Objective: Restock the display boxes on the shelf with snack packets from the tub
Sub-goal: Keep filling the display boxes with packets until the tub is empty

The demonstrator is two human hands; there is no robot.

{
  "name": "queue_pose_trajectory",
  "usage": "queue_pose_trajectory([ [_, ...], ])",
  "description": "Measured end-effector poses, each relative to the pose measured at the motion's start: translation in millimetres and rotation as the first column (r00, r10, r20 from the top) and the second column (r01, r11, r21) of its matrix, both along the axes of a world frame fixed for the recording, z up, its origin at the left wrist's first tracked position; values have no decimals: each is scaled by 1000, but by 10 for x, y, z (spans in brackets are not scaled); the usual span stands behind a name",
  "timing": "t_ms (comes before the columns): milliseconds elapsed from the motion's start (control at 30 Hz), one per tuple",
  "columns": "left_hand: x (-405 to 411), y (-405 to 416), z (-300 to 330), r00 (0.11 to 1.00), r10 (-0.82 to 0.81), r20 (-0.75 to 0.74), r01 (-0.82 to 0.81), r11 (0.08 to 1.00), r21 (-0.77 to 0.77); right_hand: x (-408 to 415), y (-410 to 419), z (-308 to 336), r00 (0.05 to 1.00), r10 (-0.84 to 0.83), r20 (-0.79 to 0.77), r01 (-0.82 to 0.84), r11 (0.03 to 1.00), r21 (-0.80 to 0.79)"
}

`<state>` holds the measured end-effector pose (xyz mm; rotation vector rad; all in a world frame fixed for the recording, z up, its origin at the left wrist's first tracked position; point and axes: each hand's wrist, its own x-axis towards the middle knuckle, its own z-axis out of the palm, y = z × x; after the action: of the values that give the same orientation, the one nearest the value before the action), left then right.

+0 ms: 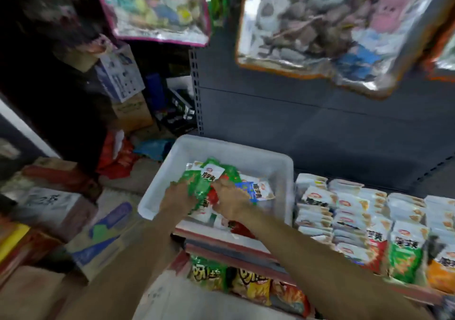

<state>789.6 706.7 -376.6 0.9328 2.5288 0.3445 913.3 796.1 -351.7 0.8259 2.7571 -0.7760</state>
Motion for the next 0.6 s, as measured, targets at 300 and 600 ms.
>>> queue_pose_trajectory([
  [300, -269, 18, -291, 984, -107, 141, 126, 982, -140, -431, -70, -333, 946, 65, 316, -86, 995, 54],
  [600, -128, 70, -74, 982, -172, -75, 156, 971, -184, -325, -68, -379, 934, -66, 351, -2, 982, 190],
])
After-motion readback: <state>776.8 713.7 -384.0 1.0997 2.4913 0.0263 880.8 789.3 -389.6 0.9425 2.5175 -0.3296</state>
